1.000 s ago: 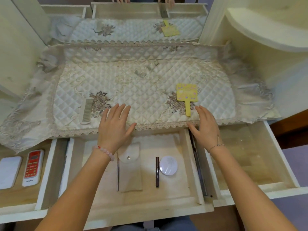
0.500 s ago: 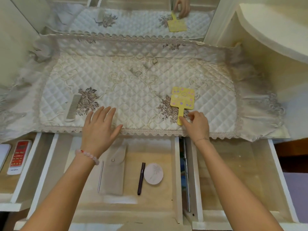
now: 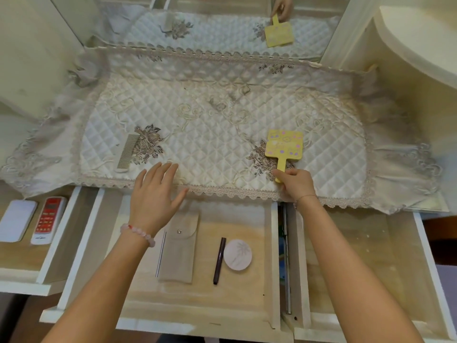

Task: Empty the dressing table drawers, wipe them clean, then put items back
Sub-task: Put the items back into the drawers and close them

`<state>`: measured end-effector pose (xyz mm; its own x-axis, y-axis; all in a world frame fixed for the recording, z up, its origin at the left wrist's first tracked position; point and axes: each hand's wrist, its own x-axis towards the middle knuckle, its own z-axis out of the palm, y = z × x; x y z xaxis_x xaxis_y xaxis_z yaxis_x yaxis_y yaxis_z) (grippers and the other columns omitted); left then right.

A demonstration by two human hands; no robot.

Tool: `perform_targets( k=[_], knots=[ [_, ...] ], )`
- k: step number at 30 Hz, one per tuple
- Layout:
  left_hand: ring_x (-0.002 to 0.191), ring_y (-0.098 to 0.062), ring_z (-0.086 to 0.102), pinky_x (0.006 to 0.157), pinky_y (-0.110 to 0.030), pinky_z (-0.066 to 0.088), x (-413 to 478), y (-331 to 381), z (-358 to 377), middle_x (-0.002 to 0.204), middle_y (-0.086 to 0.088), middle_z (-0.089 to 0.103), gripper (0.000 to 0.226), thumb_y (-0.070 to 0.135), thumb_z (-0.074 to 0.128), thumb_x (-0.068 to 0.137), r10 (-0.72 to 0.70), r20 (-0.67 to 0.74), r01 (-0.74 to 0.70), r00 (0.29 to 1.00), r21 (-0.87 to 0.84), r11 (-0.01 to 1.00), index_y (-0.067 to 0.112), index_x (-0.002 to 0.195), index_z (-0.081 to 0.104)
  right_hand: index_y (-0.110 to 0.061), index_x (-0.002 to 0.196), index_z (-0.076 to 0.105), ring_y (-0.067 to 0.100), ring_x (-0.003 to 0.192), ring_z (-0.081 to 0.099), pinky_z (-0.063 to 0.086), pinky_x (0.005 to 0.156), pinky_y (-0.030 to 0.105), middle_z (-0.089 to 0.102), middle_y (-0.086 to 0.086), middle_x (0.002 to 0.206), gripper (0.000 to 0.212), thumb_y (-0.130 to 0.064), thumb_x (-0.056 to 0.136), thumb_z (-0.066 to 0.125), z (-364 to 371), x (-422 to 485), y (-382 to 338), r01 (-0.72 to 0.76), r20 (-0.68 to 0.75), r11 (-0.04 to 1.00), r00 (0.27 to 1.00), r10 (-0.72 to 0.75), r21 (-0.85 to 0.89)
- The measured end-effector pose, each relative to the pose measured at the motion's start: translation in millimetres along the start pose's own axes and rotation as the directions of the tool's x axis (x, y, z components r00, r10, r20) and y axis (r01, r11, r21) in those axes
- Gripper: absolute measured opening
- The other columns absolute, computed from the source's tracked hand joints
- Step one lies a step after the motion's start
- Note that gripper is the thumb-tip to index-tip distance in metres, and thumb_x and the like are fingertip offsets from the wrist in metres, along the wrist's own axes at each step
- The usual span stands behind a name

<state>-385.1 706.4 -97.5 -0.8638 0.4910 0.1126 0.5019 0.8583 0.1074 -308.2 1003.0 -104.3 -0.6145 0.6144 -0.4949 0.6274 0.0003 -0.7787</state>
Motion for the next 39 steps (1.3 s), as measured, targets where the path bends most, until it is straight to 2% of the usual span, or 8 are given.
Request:
perform_targets(
  k=[5, 9, 16, 19, 25, 30, 34, 39],
  knots=[
    [0.120, -0.032, 0.051, 0.099, -0.049, 0.037, 2.4, -34.1, -7.0, 0.127, -0.012, 0.058, 0.062, 0.051, 0.038, 0.086, -0.033, -0.028, 0.031, 0.999, -0.062, 0.998, 0.007, 0.127, 0.052, -0.008, 0.070, 0.061, -0.002, 0.035, 0.045, 0.039, 0.039, 0.010, 0.058, -0.010, 0.045, 0.020, -0.020, 0.085, 0.066, 17.9, -26.6, -12.3, -0.014, 0.040, 0.961, 0.999, 0.003, 0.276],
    [0.117, -0.032, 0.052, 0.094, -0.044, 0.039, 14.5, -74.5, -12.5, 0.126, -0.015, 0.057, 0.052, 0.038, 0.057, 0.088, -0.176, -0.038, 0.164, 0.984, -0.211, 0.964, 0.006, 0.129, 0.050, -0.012, 0.076, 0.062, -0.004, 0.042, 0.051, 0.042, 0.041, 0.010, 0.064, 0.000, 0.070, 0.013, -0.021, 0.086, 0.065, 41.1, -41.4, -20.6, 0.021, 0.014, 0.959, 1.000, -0.025, 0.281],
    [0.113, -0.030, 0.050, 0.091, -0.042, 0.044, 51.5, -135.0, -0.8, 0.124, -0.012, 0.053, 0.056, 0.036, 0.065, 0.084, -0.453, 0.145, 0.459, 0.880, -0.506, 0.730, 0.009, 0.129, 0.046, -0.008, 0.082, 0.062, -0.005, 0.041, 0.051, 0.039, 0.041, 0.009, 0.062, 0.003, 0.070, 0.013, -0.020, 0.086, 0.064, 95.0, -58.6, -34.1, 0.052, -0.010, 0.957, 0.999, -0.051, 0.284],
    [0.106, -0.030, 0.053, 0.087, -0.045, 0.047, 64.5, -146.9, 6.0, 0.114, -0.011, 0.057, 0.057, 0.038, 0.070, 0.079, -0.448, 0.208, 0.488, 0.869, -0.506, 0.711, 0.009, 0.124, 0.051, -0.004, 0.092, 0.063, -0.005, 0.044, 0.052, 0.040, 0.043, 0.010, 0.063, 0.002, 0.069, 0.017, -0.020, 0.086, 0.065, 114.2, -63.2, -34.8, 0.041, -0.024, 0.952, 0.999, -0.035, 0.303],
    [0.090, -0.026, 0.061, 0.076, -0.043, 0.052, 72.4, -152.5, 10.7, 0.098, -0.008, 0.065, 0.048, 0.039, 0.077, 0.072, -0.405, 0.253, 0.477, 0.879, -0.506, 0.718, 0.010, 0.105, 0.057, -0.011, 0.082, 0.063, 0.007, 0.056, 0.053, 0.044, 0.051, 0.015, 0.065, 0.003, 0.072, 0.011, -0.021, 0.085, 0.066, 133.0, -70.7, -30.4, 0.030, -0.016, 0.954, 1.000, -0.026, 0.300],
    [0.076, -0.016, 0.063, 0.059, -0.021, 0.049, 64.6, -147.0, 6.9, 0.098, -0.006, 0.067, 0.040, 0.025, 0.073, 0.080, -0.412, 0.288, 0.490, 0.865, -0.663, 0.566, 0.009, 0.114, 0.058, -0.015, 0.076, 0.062, 0.002, 0.052, 0.053, 0.043, 0.052, 0.014, 0.064, 0.003, 0.072, 0.010, -0.020, 0.084, 0.066, 137.3, -77.9, -27.6, 0.034, -0.017, 0.953, 0.999, -0.030, 0.302],
    [0.077, -0.021, 0.066, 0.058, -0.027, 0.053, 57.8, -142.9, 4.1, 0.096, -0.009, 0.067, 0.038, 0.026, 0.073, 0.080, -0.442, 0.325, 0.518, 0.836, -0.732, 0.442, 0.009, 0.112, 0.060, -0.015, 0.074, 0.058, -0.004, 0.045, 0.054, 0.040, 0.046, 0.011, 0.062, 0.002, 0.068, 0.013, -0.015, 0.086, 0.065, 136.5, -82.3, -26.0, 0.030, -0.041, 0.944, 0.999, -0.017, 0.330],
    [0.074, -0.016, 0.065, 0.051, -0.017, 0.051, 51.7, -128.9, -4.2, 0.092, -0.007, 0.069, 0.034, 0.024, 0.066, 0.086, -0.377, 0.452, 0.537, 0.809, -0.829, 0.158, 0.007, 0.115, 0.060, -0.015, 0.076, 0.061, -0.002, 0.047, 0.052, 0.042, 0.049, 0.013, 0.063, 0.003, 0.069, 0.012, -0.019, 0.086, 0.064, 127.6, -87.1, -18.5, 0.029, -0.052, 0.955, 0.999, -0.014, 0.294]
  ],
)
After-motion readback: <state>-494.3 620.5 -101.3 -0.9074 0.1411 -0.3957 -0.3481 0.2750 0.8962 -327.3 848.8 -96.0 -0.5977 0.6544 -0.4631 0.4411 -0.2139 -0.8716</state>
